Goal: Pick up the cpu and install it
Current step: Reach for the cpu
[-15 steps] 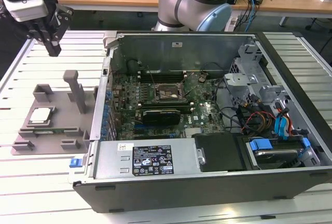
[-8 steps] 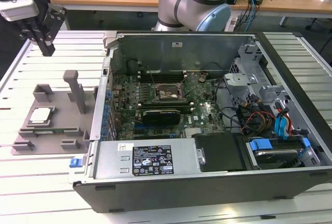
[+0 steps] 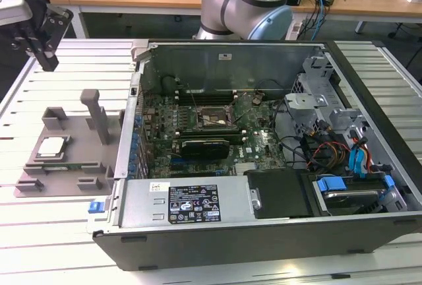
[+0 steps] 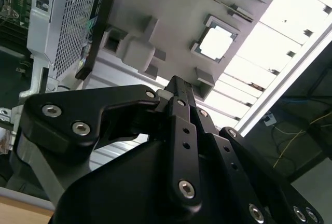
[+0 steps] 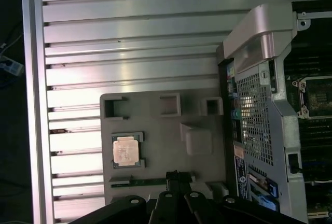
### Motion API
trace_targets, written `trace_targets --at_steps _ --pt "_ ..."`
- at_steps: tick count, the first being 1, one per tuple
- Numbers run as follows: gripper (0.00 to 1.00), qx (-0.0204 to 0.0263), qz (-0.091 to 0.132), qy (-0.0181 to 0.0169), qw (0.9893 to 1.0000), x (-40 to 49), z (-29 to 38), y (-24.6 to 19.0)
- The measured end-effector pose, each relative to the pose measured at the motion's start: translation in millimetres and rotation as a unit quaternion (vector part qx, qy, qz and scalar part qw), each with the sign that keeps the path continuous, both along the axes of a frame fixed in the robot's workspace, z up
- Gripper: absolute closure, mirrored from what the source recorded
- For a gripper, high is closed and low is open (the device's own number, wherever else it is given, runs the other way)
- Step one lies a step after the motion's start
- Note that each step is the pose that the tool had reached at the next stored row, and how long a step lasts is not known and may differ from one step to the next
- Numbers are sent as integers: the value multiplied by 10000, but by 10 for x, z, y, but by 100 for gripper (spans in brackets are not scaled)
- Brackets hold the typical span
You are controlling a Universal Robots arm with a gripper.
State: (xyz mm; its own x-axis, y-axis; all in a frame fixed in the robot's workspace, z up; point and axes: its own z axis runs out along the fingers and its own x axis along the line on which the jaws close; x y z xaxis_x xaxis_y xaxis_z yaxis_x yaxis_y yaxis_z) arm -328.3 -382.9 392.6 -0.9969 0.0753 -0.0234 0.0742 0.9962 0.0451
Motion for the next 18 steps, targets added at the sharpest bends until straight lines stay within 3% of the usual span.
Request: trace_targets --at_steps 2,10,18 --pt "89 0 0 0 10000 -83 0 9" --pt "89 0 0 0 10000 -241 -1 28" --pt "89 0 0 0 10000 -466 -2 49"
